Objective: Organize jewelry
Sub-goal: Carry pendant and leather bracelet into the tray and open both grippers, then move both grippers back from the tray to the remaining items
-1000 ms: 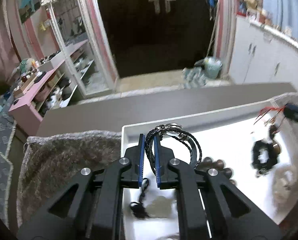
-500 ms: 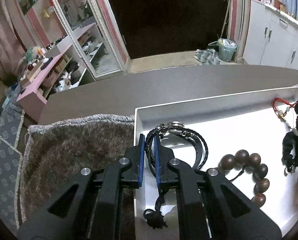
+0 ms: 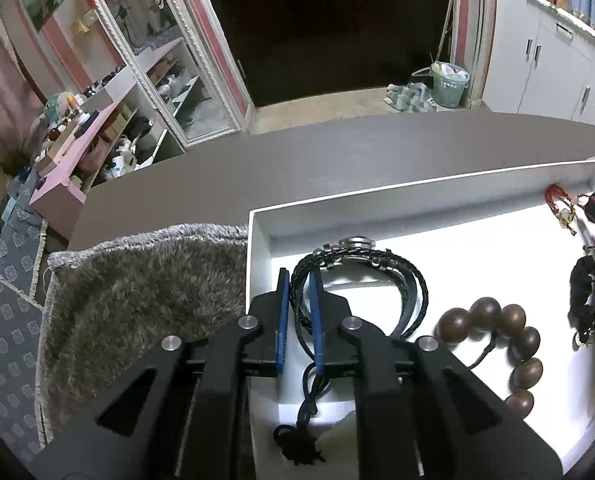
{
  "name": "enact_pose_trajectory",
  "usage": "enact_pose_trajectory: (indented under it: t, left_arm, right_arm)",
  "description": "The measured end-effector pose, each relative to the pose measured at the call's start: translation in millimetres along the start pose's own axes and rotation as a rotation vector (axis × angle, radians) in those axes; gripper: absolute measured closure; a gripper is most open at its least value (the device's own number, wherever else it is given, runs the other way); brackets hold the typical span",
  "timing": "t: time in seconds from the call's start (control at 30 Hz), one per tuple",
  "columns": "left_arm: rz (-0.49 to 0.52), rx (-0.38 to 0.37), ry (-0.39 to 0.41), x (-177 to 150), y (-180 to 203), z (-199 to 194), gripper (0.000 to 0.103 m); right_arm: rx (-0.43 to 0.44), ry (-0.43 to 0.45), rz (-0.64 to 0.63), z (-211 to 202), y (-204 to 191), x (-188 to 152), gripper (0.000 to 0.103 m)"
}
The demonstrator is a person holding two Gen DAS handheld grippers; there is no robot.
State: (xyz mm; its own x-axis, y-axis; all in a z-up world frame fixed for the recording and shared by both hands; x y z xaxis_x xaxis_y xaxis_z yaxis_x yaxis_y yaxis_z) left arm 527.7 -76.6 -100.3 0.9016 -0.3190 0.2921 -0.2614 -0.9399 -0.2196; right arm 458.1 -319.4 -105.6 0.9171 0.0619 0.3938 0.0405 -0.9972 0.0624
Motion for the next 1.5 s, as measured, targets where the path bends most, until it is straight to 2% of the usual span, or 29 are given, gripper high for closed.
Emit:
enact_pose_trajectory:
  t: [0.27,0.3,0.33,0.37,0.4,0.67,0.93,0.97,1.0,1.1,1.2,1.33,1.43,1.5]
  left_arm:
    - [0.005,-0.033,0.008,1.2,1.2,-3.3,0.089]
    - [0.008,-0.034,0.012,-0.2,1.6,-4.9,0.085]
    - [0.007,-0.032,0.019,-1.4,3.1,-7.2,0.077]
    - [0.003,-0.018,0.035,0.4,2.3,-11.7,0.068]
    - [0.004,-0.024,0.046,-5.3,4.0,-19.6,0.062]
    - [-0.019,-0.031,0.103,-2.3,7.4,-52.3,0.061]
    - [-0.029,-0.063,0.223,-20.0,12.8,-121.5,0.060]
    - [-0.029,-0.066,0.233,-23.5,13.7,-127.4,0.059]
    - [-0.028,-0.070,0.250,-29.1,15.0,-137.9,0.055]
    - [-0.034,-0.091,0.297,-52.7,17.3,-164.2,0.047]
    - [-0.049,-0.113,0.339,-88.9,17.3,-187.2,0.040]
    - [-0.051,-0.134,0.372,-137.3,17.2,-196.3,0.030]
    - [-0.041,-0.155,0.382,-183.1,30.1,-192.4,0.028]
    - [-0.014,-0.164,0.368,-207.3,44.1,-184.4,0.028]
  right_arm:
    - [-0.020,0.034,0.013,-17.8,0.5,1.0,0.096]
    - [-0.015,0.040,0.016,-20.9,0.7,1.3,0.092]
    - [-0.014,0.046,0.015,-23.6,1.6,1.1,0.087]
    - [-0.014,0.057,0.016,-27.9,1.4,1.7,0.073]
    - [-0.011,0.065,0.019,-30.8,3.5,2.3,0.070]
    - [0.004,0.114,0.039,-59.4,6.7,5.1,0.070]
    - [0.006,0.179,0.063,-106.0,22.0,-12.4,0.070]
    - [0.006,0.187,0.066,-112.6,24.4,-17.3,0.067]
    - [0.003,0.198,0.067,-121.5,26.7,-24.0,0.064]
    - [0.000,0.229,0.074,-144.7,32.2,-47.9,0.062]
    - [0.000,0.256,0.085,-162.8,36.5,-80.0,0.058]
    - [0.029,0.267,0.096,-170.9,32.1,-139.0,0.054]
    - [0.061,0.250,0.098,-162.9,17.1,-177.2,0.054]
    - [0.116,0.232,0.108,-153.0,6.4,-200.2,0.054]
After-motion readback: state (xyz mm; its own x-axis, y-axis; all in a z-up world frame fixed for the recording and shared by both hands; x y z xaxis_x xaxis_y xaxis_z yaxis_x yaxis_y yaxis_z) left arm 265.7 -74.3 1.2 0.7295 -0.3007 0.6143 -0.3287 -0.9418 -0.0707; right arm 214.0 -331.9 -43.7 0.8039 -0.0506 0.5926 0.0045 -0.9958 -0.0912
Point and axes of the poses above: each gripper's, at about its wrist camera, not at the fingertips, and z roughly the way its jaws point, y to its right, x to its top, the point moved 10 cm from there along z, roughly the way its jaws point, and after that the axes turned 14 degrees about -y, right-handed, at the moved point
